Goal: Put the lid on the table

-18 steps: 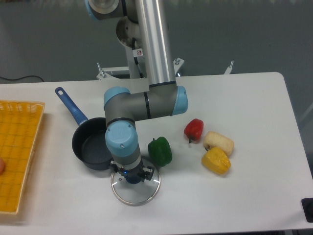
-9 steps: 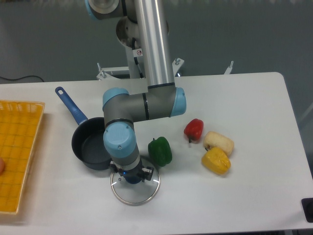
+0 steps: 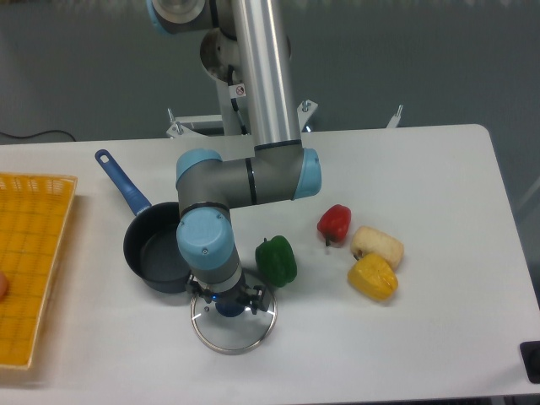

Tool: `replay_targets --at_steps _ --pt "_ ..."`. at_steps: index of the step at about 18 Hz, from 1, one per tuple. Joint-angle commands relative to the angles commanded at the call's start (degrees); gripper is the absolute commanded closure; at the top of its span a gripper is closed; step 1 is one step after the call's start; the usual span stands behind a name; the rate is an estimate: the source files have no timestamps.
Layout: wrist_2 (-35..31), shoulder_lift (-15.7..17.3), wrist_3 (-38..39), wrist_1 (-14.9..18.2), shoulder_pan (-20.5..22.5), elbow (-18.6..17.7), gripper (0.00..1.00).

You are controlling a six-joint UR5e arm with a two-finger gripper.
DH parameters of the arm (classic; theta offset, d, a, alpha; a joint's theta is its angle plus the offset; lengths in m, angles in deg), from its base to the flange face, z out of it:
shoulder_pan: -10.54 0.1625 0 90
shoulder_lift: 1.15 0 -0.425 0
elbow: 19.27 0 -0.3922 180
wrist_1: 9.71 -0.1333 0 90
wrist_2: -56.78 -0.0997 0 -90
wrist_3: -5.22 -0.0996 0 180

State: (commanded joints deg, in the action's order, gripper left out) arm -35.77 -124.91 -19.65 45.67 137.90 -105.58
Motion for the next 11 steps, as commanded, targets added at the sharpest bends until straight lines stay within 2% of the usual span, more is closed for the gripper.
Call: replay_targets --at_steps 2,7,11 --pt "0.0 0.7 -4.1 0.2 0.1 1.1 0.0" --pt "0.0 3.1 -12.6 0.3 0.2 0.6 0.0" --pt "-0.5 5.3 -26.9 1.3 0.7 -0.3 0.0"
